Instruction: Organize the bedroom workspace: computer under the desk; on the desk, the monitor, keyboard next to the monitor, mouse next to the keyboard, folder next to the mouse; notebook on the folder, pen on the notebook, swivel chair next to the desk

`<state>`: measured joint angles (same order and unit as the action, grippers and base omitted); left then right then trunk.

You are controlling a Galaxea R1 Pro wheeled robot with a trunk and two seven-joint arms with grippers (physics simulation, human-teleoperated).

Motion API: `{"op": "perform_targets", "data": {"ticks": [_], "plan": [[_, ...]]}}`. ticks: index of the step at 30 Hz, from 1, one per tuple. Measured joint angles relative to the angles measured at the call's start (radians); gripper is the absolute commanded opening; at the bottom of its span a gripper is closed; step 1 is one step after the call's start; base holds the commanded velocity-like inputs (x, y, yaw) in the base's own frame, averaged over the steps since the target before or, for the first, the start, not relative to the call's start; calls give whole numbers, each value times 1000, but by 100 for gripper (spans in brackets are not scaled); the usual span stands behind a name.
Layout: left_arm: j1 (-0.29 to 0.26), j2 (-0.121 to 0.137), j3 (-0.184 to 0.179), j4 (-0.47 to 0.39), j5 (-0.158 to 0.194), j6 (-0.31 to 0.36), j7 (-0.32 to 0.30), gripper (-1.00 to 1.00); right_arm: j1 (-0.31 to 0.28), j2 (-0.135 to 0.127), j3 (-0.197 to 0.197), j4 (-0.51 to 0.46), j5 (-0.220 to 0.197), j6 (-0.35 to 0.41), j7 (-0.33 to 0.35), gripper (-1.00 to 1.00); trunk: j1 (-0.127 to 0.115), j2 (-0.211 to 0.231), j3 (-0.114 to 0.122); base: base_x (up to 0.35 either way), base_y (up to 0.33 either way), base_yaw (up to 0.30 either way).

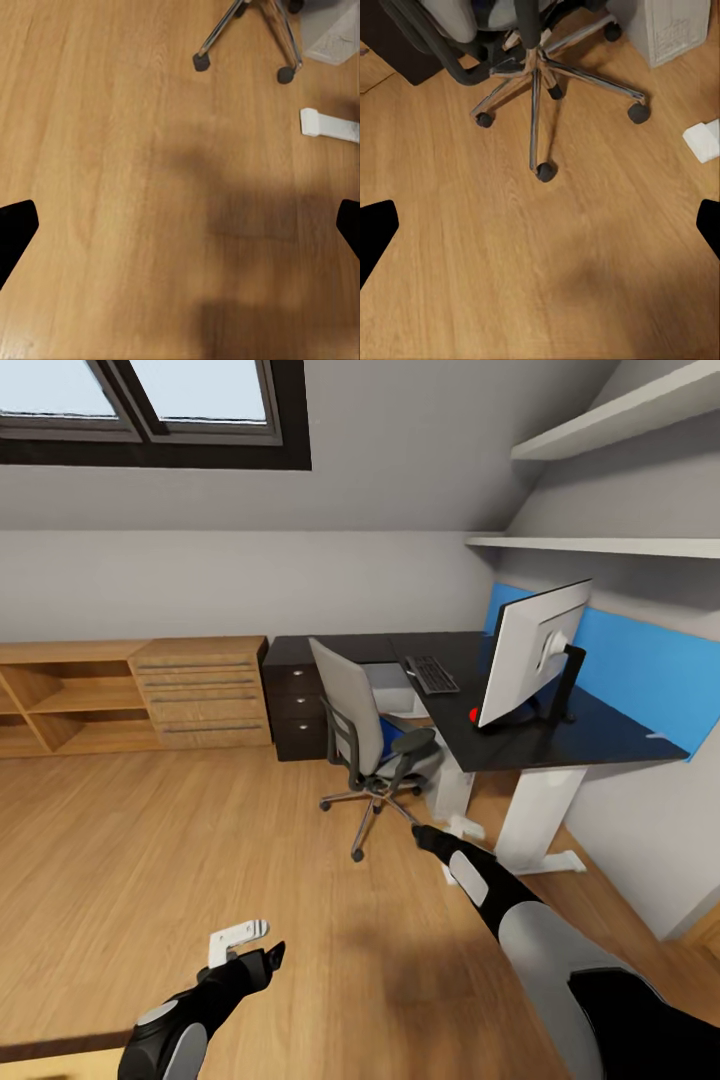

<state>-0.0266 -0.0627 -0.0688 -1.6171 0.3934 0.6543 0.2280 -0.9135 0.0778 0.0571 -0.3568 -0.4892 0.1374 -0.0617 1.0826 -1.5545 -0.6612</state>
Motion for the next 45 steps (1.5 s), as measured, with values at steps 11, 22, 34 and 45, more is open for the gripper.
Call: {"op": "perform_targets", "data": {"ticks": [11, 22, 34, 45], "plan": [[0, 0, -10, 0, -1, -1, 7, 100, -3, -26, -5, 25, -25, 47, 8, 100, 19, -35, -16, 0, 0, 0], [0, 0, -12, 0, -2, 1, 22, 100, -1, -20, -4, 23, -31, 46, 8, 100, 61, -112, -50, 0, 0, 0], [0, 1, -10, 0, -2, 1, 22, 100, 0, -25, -7, 23, -31, 49, 8, 100, 107, -196, -88, 0, 0, 0], [0, 1, -9, 0, -2, 1, 22, 100, 0, -25, -6, 23, -31, 45, 8, 100, 149, -273, -122, 0, 0, 0]]}}
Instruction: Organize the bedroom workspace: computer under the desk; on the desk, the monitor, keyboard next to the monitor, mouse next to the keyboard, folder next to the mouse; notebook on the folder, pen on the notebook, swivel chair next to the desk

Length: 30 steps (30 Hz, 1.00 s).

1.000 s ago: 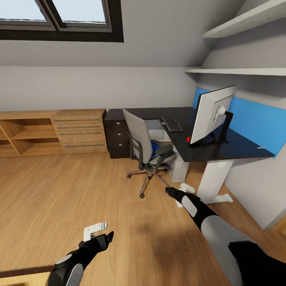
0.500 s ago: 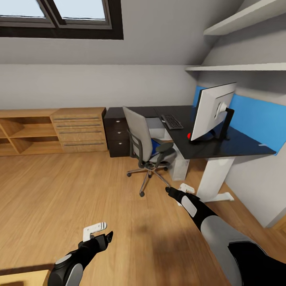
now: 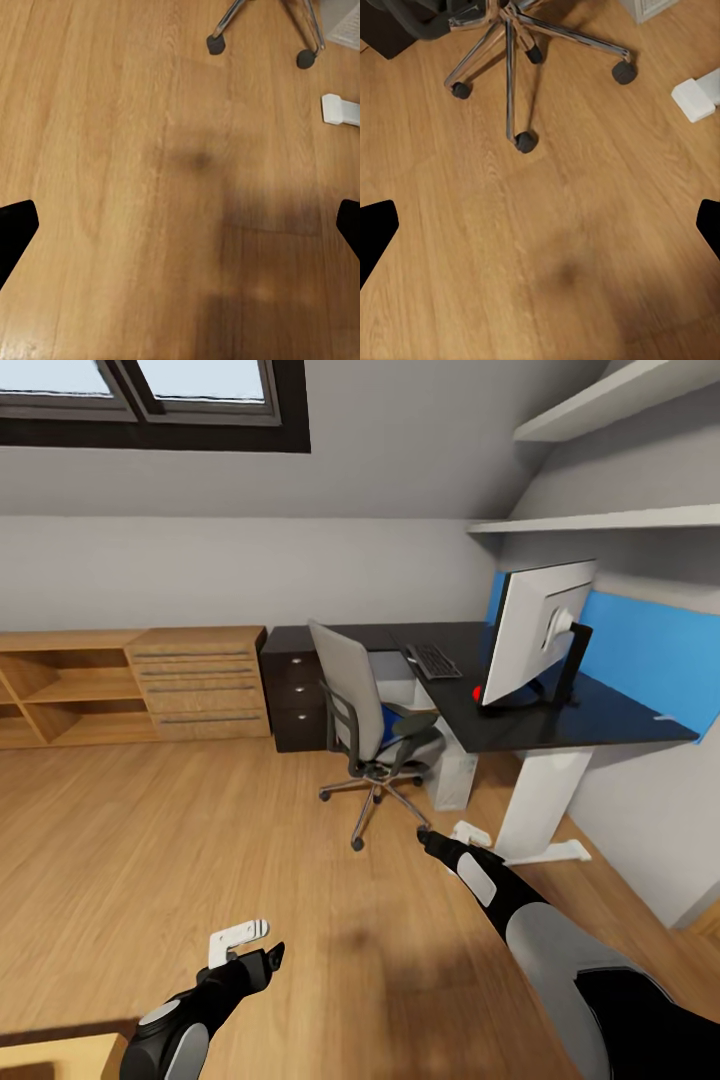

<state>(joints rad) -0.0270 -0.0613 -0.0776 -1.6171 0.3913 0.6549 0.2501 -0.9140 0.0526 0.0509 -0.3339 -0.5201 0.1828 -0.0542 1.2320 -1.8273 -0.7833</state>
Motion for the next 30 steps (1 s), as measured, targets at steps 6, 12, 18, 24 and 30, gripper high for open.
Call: {"op": "perform_targets", "data": {"ticks": [6, 12, 18, 24, 30], "plan": [[0, -4, -5, 0, 14, 80, -3, 100, 0, 3, 2, 0, 3, -6, 2, 100, 23, -42, -19, 0, 0, 0], [-219, -42, 0, 114, 165, 338, 0, 100, 0, 3, 60, -16, 77, -131, -14, 100, 46, -84, -38, 0, 0, 0], [-506, -45, 6, 445, 301, 349, -6, 100, -1, 10, 72, -14, 92, -154, -39, 100, 69, -126, -56, 0, 0, 0], [-583, -31, 0, 416, 415, 353, -10, 100, -4, 27, 74, -14, 227, -185, -46, 100, 92, -168, -75, 0, 0, 0], [-413, -23, -52, 90, 419, 350, -6, 100, -4, 31, 75, -16, 261, -191, -46, 100, 115, -210, -94, 0, 0, 0]]}}
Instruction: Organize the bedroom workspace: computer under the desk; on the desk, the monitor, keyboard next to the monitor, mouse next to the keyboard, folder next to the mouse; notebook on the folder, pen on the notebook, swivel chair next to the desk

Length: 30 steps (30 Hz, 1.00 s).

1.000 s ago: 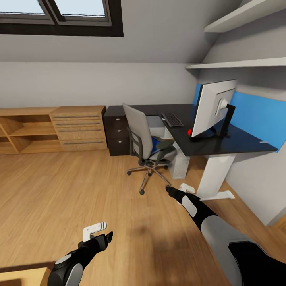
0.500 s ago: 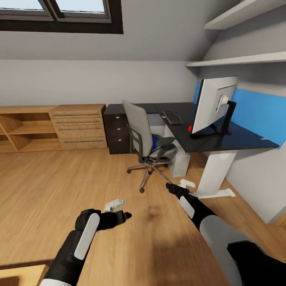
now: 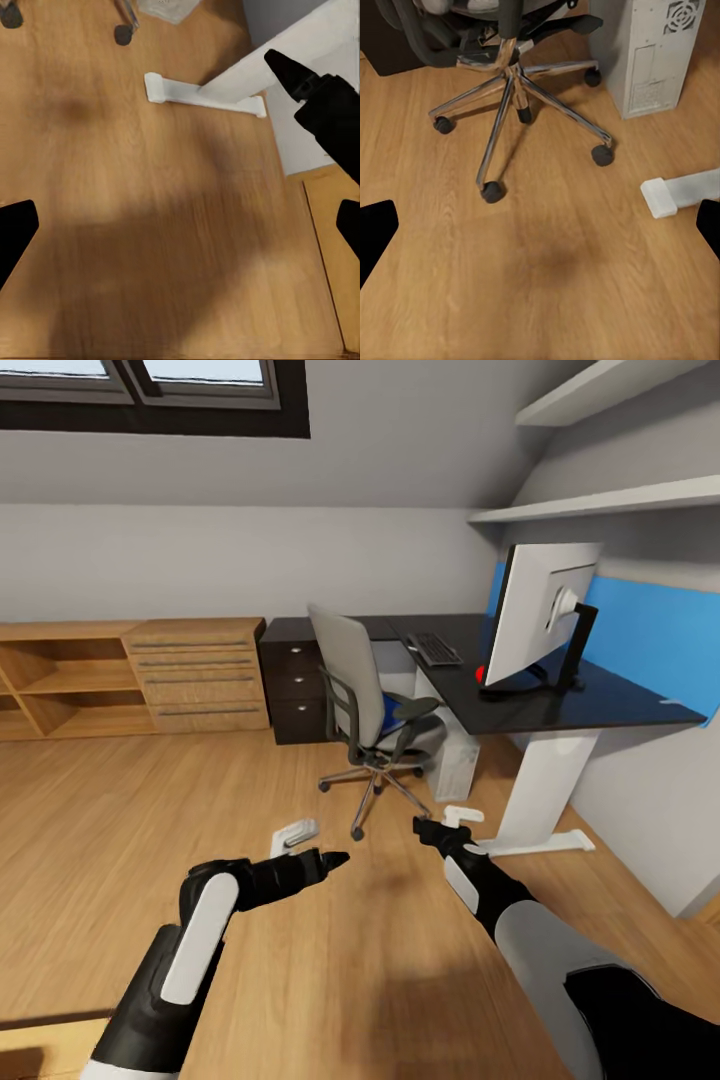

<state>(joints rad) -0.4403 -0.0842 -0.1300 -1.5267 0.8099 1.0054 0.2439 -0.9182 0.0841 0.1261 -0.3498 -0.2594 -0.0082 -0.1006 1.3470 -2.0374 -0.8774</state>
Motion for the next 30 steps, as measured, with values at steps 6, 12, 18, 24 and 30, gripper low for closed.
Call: {"op": "perform_targets", "data": {"ticks": [6, 12, 18, 24, 30], "plan": [[105, 30, -34, -86, -7, -4, 3, 100, 1, -3, -4, -9, 4, -57, 2, 100, 23, -42, -19, 0, 0, 0], [109, 84, -34, -89, -6, -6, 6, 100, 6, -5, -4, -14, 4, -116, 2, 100, 46, -84, -38, 0, 0, 0], [110, 88, -33, -86, -6, -5, 6, 100, 14, 0, -3, -51, 1, -118, 1, 100, 69, -126, -56, 0, 0, 0], [110, 88, -33, -74, -2, -5, 3, 100, 16, 0, -3, -56, 1, -118, 1, 100, 73, -133, -60, 0, 0, 0], [110, 88, -29, -35, -4, -6, -1, 100, 19, 2, -3, -55, -1, -118, -1, 100, 73, -133, -60, 132, 0, 0]]}}
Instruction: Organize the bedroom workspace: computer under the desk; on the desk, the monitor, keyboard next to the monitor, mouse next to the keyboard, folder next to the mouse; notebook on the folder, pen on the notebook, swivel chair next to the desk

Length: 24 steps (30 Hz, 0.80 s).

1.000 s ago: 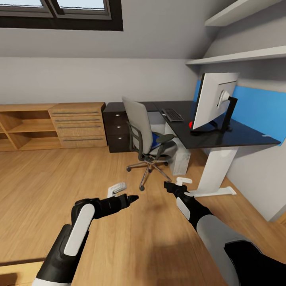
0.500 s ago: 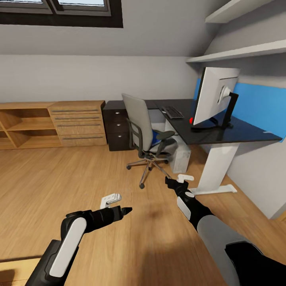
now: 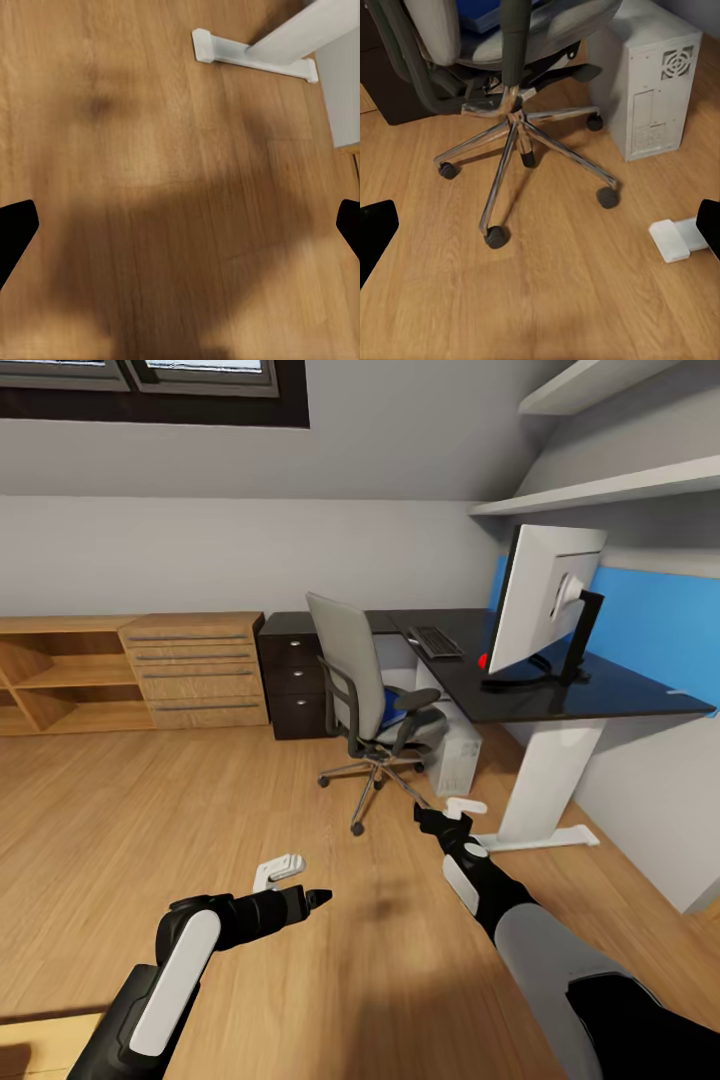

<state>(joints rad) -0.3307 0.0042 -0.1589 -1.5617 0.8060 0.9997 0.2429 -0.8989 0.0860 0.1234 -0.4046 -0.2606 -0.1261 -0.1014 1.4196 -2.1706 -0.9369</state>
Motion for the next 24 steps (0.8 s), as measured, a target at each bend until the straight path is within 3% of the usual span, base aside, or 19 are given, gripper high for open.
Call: {"op": "perform_targets", "data": {"ticks": [7, 19, 24], "plan": [[0, 2, 2, 2, -2, 0, -2, 100, 1, 11, -1, 8, -1, -1, -1, 100, 0, 0, 0, 312, 0, 0], [0, 3, 5, 2, -2, 2, -2, 100, 2, 8, -2, 60, 5, -10, -1, 100, 0, 0, 0, 320, -16, 0], [0, 30, 6, 1, 3, 1, -3, 100, 2, 8, -2, 68, 5, -12, -38, 100, 0, 0, 0, 227, -107, 0]]}}
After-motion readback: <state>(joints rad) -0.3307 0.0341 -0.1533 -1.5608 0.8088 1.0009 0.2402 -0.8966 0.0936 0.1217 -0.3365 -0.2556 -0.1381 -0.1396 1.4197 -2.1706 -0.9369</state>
